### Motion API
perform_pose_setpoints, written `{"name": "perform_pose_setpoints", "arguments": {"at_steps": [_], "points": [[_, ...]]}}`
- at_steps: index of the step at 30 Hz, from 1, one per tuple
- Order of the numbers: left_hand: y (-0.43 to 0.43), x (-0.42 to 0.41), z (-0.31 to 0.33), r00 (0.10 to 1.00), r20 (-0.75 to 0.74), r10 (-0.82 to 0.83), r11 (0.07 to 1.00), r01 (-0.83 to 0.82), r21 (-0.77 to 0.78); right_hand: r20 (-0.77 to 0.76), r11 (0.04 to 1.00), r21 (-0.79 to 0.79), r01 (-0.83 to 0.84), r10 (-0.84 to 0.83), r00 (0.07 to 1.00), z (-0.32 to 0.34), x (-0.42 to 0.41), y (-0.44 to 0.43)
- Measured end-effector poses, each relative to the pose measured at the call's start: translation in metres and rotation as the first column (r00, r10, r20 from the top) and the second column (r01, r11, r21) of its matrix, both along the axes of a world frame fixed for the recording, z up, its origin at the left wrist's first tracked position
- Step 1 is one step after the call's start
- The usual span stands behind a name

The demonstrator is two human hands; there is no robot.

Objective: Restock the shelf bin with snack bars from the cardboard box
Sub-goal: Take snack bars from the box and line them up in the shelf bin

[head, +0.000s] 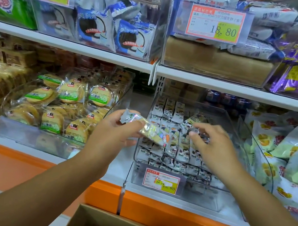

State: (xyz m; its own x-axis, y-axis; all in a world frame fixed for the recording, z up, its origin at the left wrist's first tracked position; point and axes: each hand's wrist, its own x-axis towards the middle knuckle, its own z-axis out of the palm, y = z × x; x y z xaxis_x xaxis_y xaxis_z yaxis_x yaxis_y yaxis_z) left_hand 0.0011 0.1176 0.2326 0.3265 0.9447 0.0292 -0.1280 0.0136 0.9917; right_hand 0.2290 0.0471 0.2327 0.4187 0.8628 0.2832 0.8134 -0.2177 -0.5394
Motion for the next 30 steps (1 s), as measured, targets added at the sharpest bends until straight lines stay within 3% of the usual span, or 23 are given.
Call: {"name": "perform_pose_setpoints", "arguments": {"at_steps": [4,9,12,20,23,27,30], "points": [[0.007,-0.003,-0.001,0.994,0.059,0.088,0.996,-0.086,-0.024,0.094,0.992,-0.06,0.11,-0.105,0.99,0.001,0.017,0.023],[0.01,-0.007,-0.001,0.989,0.096,0.109,0.993,-0.105,-0.048,0.201,0.989,-0.079,0.128,-0.11,0.974,-0.004,0.017,0.045],[0.011,-0.01,-0.003,0.989,0.11,0.096,0.994,-0.089,-0.07,0.155,0.996,-0.015,0.085,-0.081,0.985,0.0,0.024,0.051],[0.007,-0.004,0.0,0.988,0.15,0.05,0.993,-0.033,-0.111,0.138,0.99,-0.138,-0.01,0.03,0.99,0.002,0.028,0.059],[0.0,0.001,0.007,0.97,0.241,-0.01,0.987,0.048,-0.151,0.135,1.0,0.01,-0.012,0.011,0.991,0.007,0.015,0.049],[-0.009,0.008,0.009,0.938,0.335,-0.088,0.959,0.17,-0.225,-0.047,0.933,0.337,-0.123,0.148,0.988,0.016,-0.033,0.015],[-0.012,0.014,0.007,0.921,0.345,-0.181,0.934,0.272,-0.234,-0.045,0.906,0.326,-0.271,0.301,0.952,0.013,-0.061,-0.013]]}}
